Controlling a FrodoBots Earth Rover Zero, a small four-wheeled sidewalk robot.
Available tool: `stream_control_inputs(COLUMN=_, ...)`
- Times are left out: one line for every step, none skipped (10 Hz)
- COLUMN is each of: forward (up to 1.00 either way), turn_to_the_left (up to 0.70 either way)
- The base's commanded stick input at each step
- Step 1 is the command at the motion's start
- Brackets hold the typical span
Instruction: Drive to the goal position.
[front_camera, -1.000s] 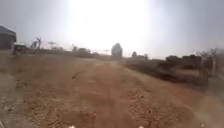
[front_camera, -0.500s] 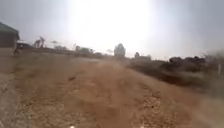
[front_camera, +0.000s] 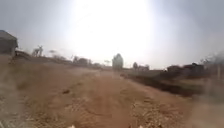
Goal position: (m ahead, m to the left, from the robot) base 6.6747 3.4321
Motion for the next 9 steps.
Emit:
stream_control_inputs(forward=0.7, turn_to_the_left=0.0)
stream_control_inputs(forward=0.7, turn_to_the_left=0.0)
stream_control_inputs(forward=0.7, turn_to_the_left=0.0)
stream_control_inputs(forward=0.7, turn_to_the_left=0.0)
stream_control_inputs(forward=0.7, turn_to_the_left=0.0)
stream_control_inputs(forward=0.7, turn_to_the_left=0.0)
stream_control_inputs(forward=0.7, turn_to_the_left=0.0)
stream_control_inputs(forward=0.7, turn_to_the_left=0.0)
stream_control_inputs(forward=0.7, turn_to_the_left=0.0)
